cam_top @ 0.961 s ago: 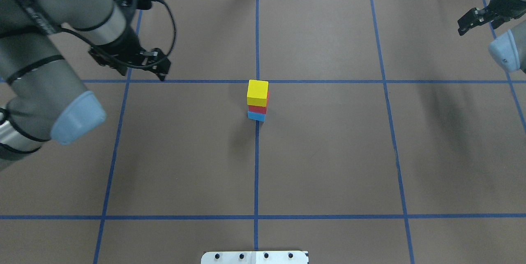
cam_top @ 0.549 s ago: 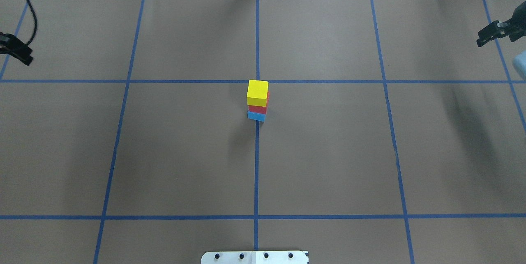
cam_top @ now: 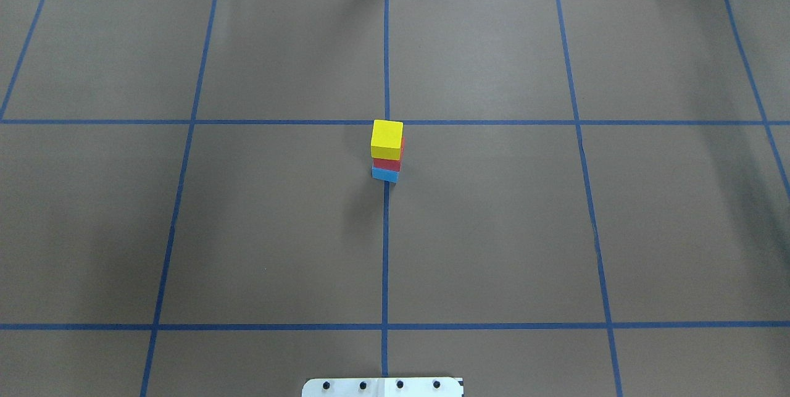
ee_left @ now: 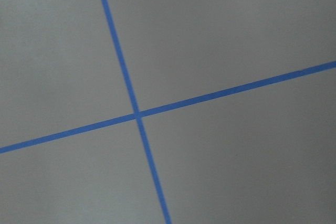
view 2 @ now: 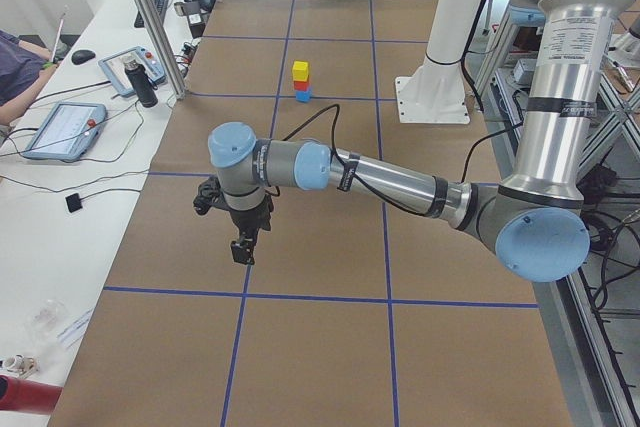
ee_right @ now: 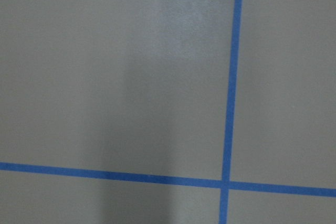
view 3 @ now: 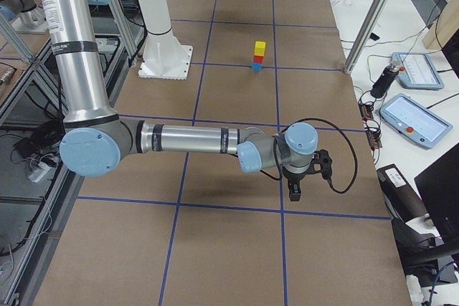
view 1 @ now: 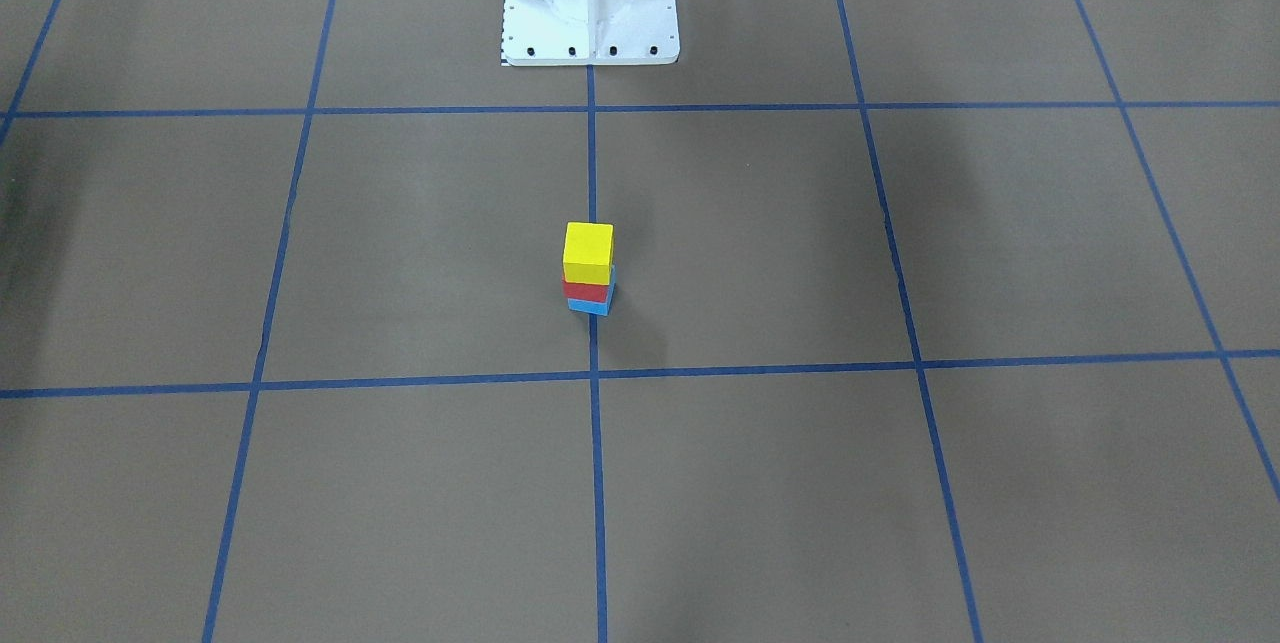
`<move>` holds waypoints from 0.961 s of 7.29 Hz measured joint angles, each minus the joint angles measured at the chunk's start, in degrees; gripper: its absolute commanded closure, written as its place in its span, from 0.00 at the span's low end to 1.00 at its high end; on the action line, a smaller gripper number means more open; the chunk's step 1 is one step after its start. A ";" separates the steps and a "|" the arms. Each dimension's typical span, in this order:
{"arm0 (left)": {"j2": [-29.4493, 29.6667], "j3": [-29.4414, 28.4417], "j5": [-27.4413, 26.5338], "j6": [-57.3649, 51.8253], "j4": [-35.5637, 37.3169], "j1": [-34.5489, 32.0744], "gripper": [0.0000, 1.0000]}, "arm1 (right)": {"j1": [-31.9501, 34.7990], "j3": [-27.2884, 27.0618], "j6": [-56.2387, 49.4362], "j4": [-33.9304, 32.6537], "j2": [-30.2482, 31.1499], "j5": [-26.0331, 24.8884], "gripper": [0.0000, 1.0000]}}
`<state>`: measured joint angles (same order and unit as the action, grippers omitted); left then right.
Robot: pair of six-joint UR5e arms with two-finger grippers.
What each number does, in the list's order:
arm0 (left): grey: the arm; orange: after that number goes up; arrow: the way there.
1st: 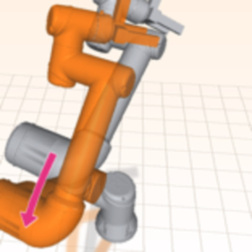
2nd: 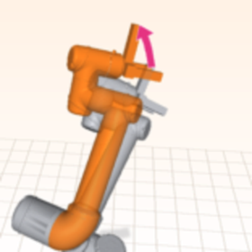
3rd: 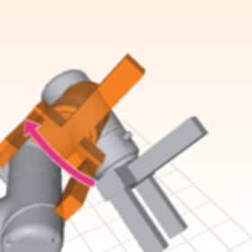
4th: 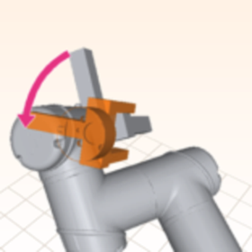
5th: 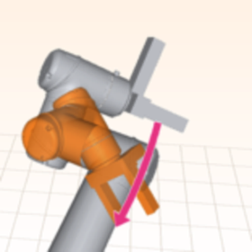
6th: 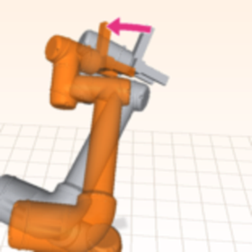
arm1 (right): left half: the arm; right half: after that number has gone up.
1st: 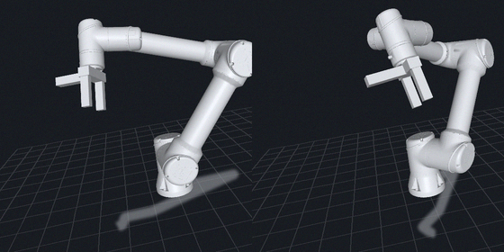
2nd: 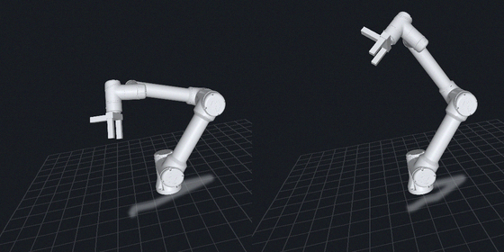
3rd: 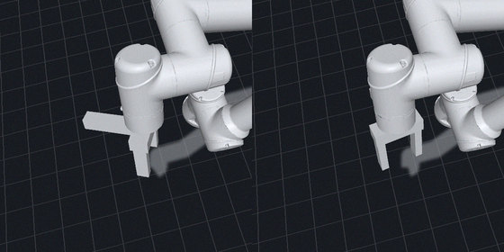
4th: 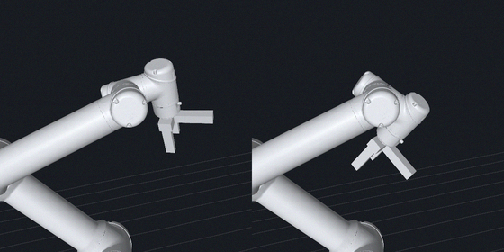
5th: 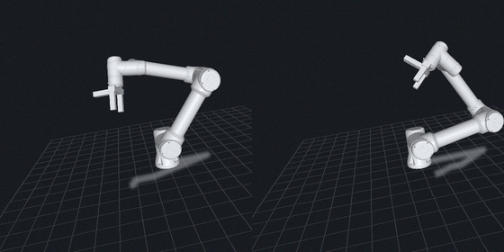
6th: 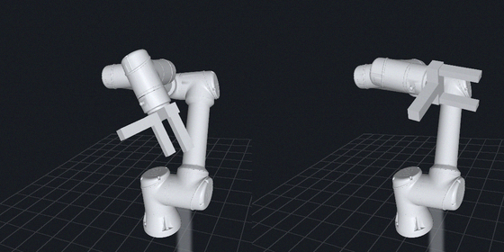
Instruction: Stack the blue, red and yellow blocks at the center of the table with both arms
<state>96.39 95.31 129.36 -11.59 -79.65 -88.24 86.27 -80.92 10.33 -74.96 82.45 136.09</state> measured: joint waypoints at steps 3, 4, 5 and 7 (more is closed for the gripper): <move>-0.13 -7.53 -0.04 -0.64 -6.67 -2.56 0.00 | 1.40 -8.11 -0.56 -1.19 8.59 0.88 0.01; -0.16 -8.71 0.01 -0.64 -7.56 -2.84 0.00 | 1.72 -9.51 -0.57 -1.19 10.28 1.44 0.01; -0.16 -10.25 0.06 -0.63 -8.13 -2.94 0.00 | 2.09 -10.28 -0.58 -1.08 11.49 1.98 0.01; -0.13 -12.60 0.12 -0.61 -9.30 -3.02 0.00 | 2.52 -11.27 -0.58 -0.77 13.21 2.27 0.01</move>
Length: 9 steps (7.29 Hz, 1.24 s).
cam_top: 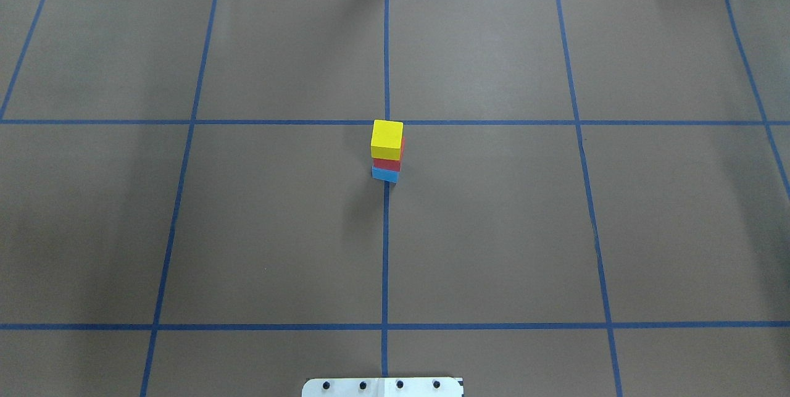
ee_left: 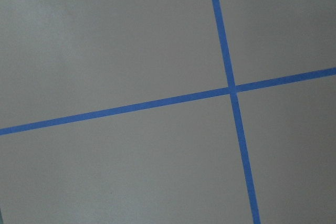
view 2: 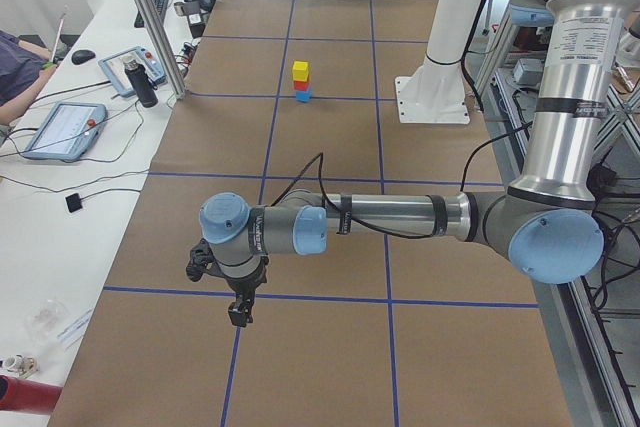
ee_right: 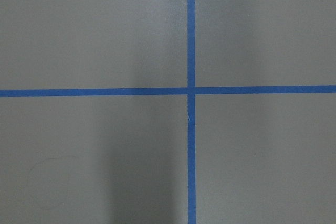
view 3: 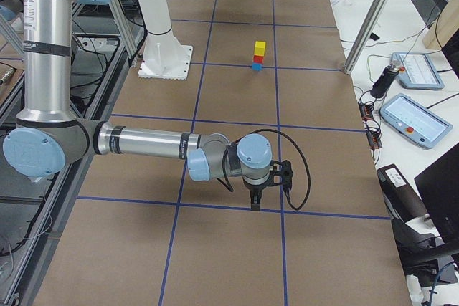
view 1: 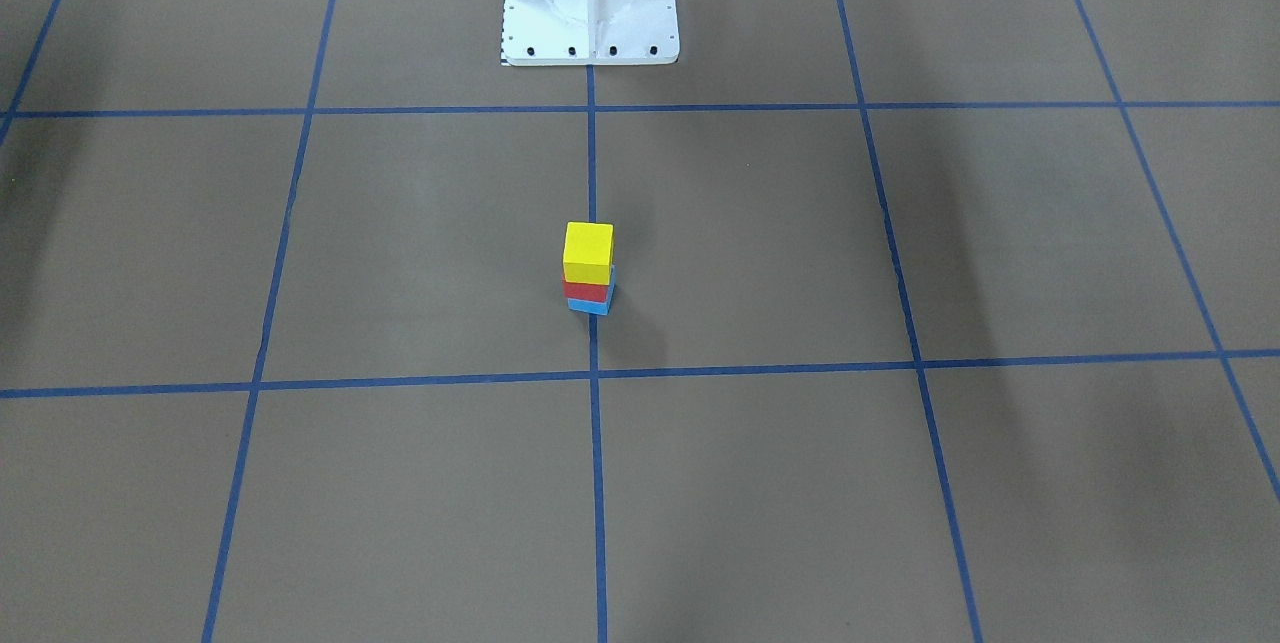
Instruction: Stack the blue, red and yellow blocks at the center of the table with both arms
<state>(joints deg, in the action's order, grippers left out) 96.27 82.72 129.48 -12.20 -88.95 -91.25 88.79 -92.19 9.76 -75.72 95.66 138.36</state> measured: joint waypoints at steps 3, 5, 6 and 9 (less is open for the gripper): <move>-2.39 3.36 0.89 7.55 -1.77 0.01 0.00 | 0.02 0.31 0.00 0.22 1.16 -0.33 0.01; -6.15 8.48 2.59 13.10 -3.68 0.15 0.00 | -0.01 0.47 0.00 0.21 1.34 -0.58 0.01; -6.97 9.70 3.06 14.74 -3.94 0.31 0.00 | -0.02 0.50 0.01 0.12 1.36 -0.64 0.01; -7.26 10.55 3.26 16.82 -4.08 0.72 0.00 | 0.06 0.79 0.03 -0.27 1.47 -0.72 0.01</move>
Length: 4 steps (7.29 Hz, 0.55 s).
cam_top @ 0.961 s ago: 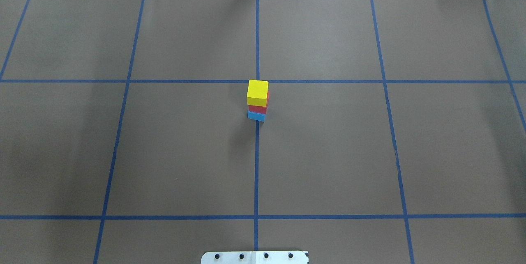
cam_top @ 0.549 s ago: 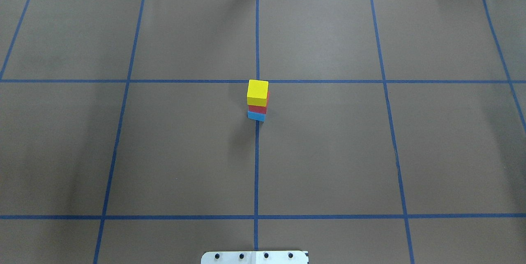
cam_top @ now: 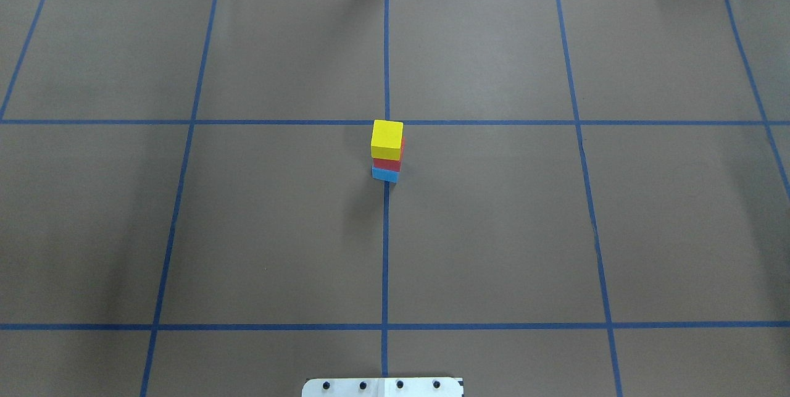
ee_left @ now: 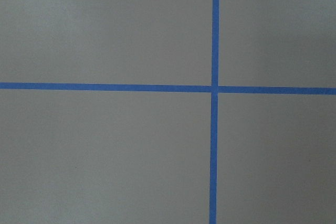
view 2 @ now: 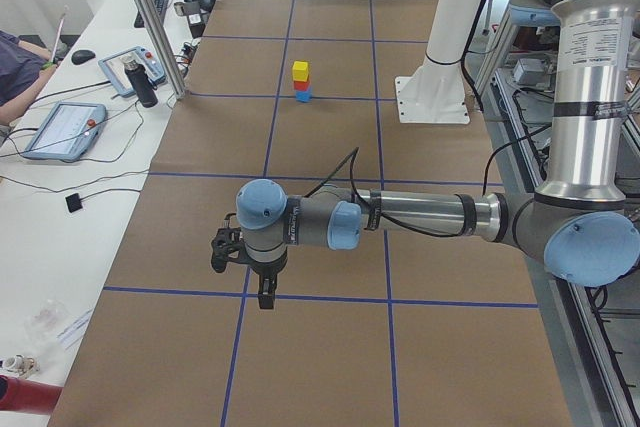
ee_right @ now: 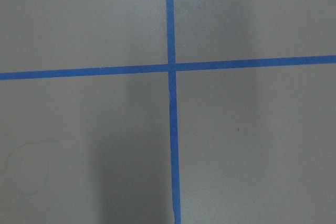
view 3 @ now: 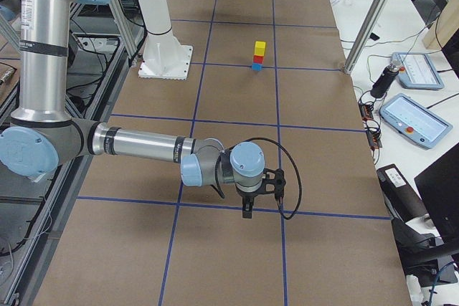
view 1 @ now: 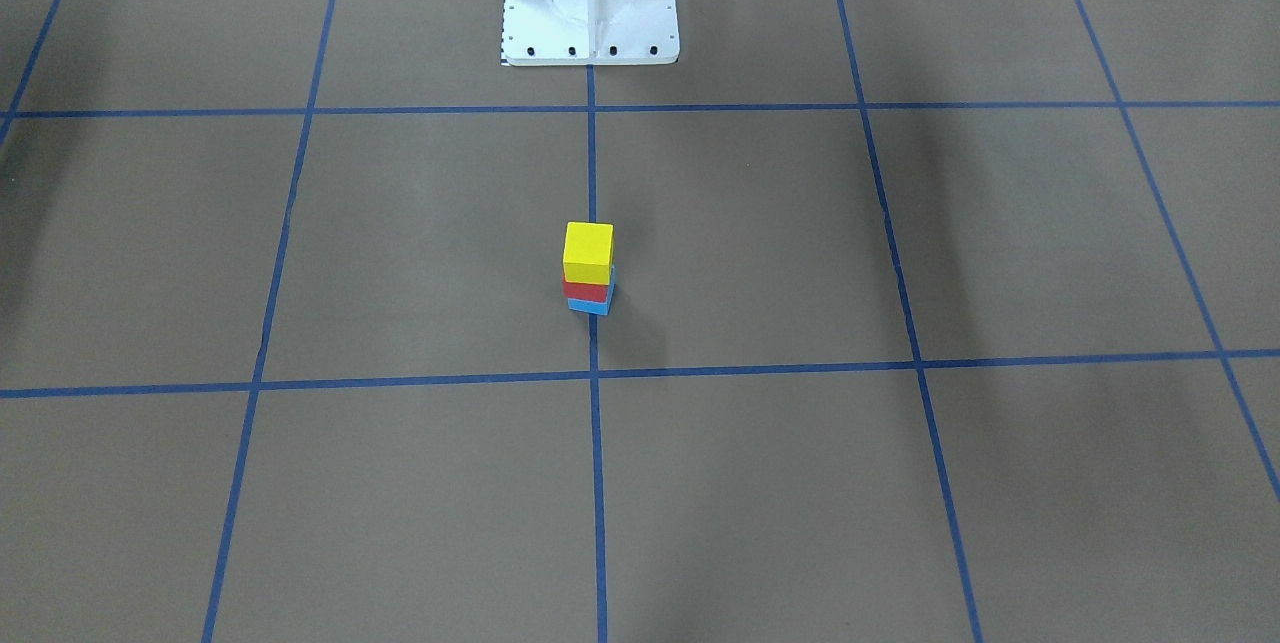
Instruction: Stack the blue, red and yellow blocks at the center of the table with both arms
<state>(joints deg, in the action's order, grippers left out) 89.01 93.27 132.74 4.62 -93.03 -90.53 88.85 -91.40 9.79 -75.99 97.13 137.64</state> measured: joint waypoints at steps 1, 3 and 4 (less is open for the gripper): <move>0.08 0.04 0.00 0.08 -0.01 0.05 0.00 | 0.06 0.00 -0.01 -0.04 -0.07 0.09 0.01; 0.17 0.07 0.02 0.10 0.03 0.09 0.00 | 0.99 -0.72 0.05 -0.19 -0.36 0.51 0.01; 0.19 0.07 0.04 0.07 0.04 0.09 0.00 | 1.54 -1.39 0.05 -0.50 -0.30 0.58 0.01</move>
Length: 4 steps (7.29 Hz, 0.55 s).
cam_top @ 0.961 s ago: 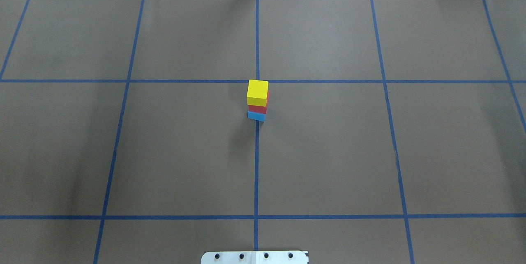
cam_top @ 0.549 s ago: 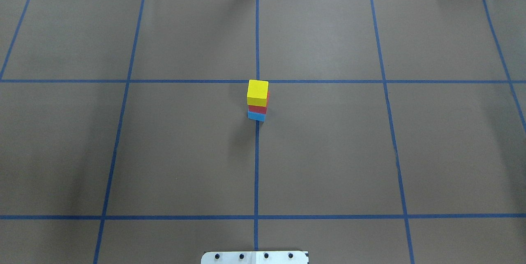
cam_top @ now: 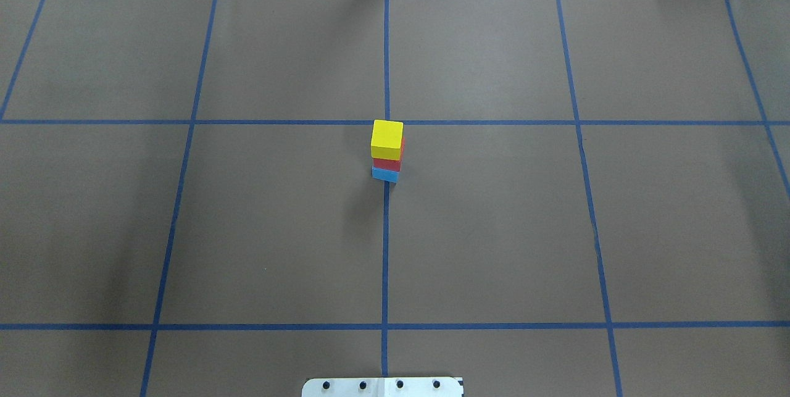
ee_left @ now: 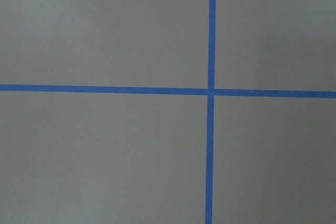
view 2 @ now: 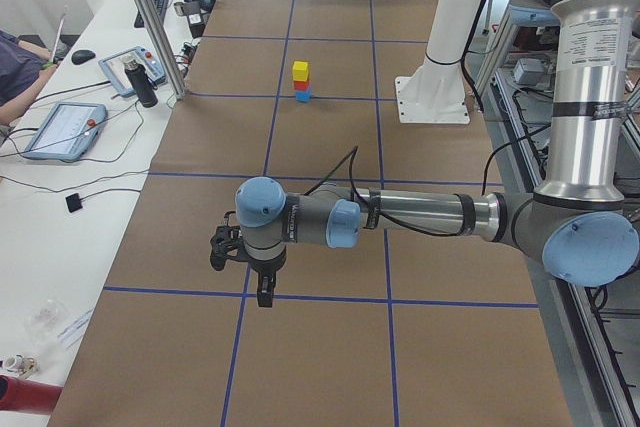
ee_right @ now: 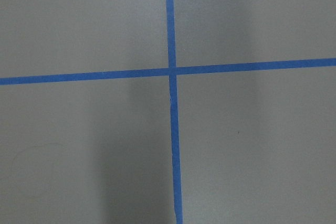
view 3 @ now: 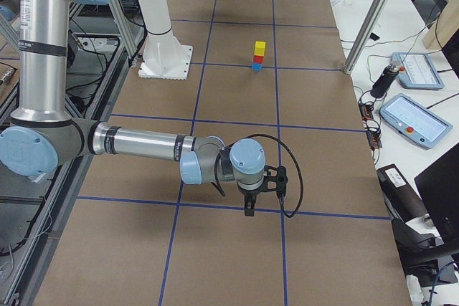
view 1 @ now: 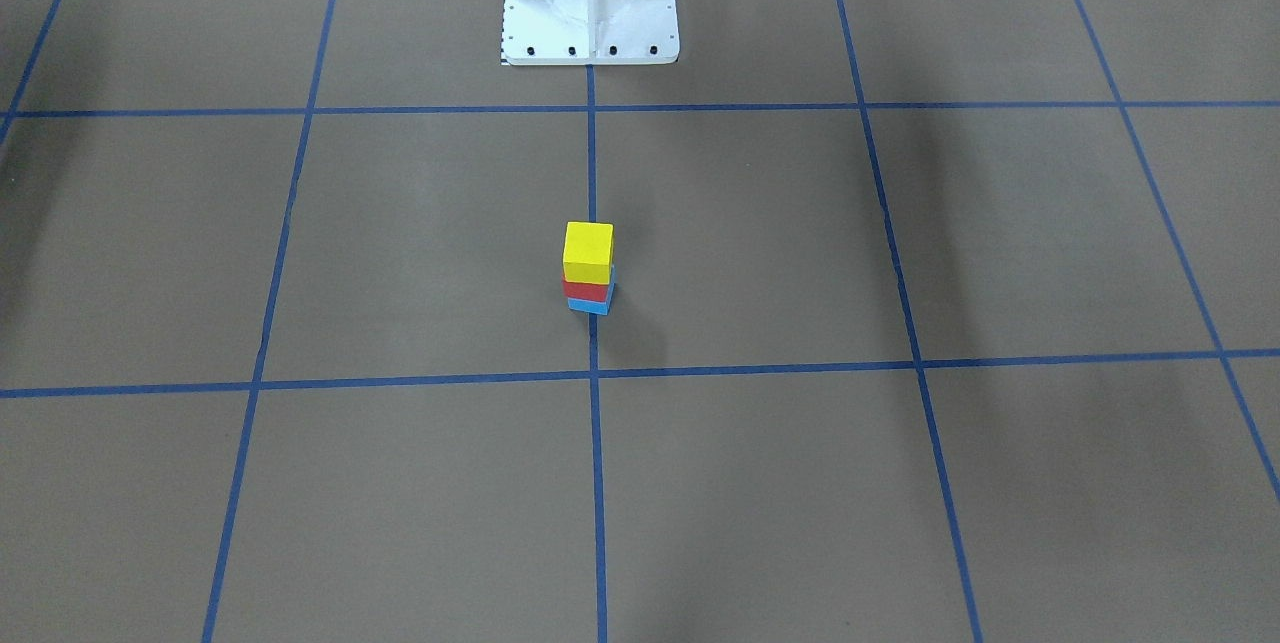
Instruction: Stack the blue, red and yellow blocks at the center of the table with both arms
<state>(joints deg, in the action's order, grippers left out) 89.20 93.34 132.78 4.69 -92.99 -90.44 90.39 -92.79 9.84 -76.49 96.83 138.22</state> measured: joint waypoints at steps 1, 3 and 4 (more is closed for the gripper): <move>0.00 0.00 0.00 -0.02 0.00 0.00 0.00 | 0.12 -1.32 -0.01 -1.86 0.04 -0.05 0.01; -0.01 0.00 -0.06 -0.05 0.00 0.00 0.00 | -0.64 -5.88 -0.29 -8.83 0.29 -0.75 0.01; -0.04 0.00 -0.05 -0.09 0.00 0.01 0.00 | -1.08 -6.86 -1.19 -10.25 0.50 -1.81 0.01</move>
<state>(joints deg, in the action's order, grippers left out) 89.16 93.34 132.73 4.60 -92.99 -90.44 89.31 -99.66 8.65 -86.74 97.33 136.41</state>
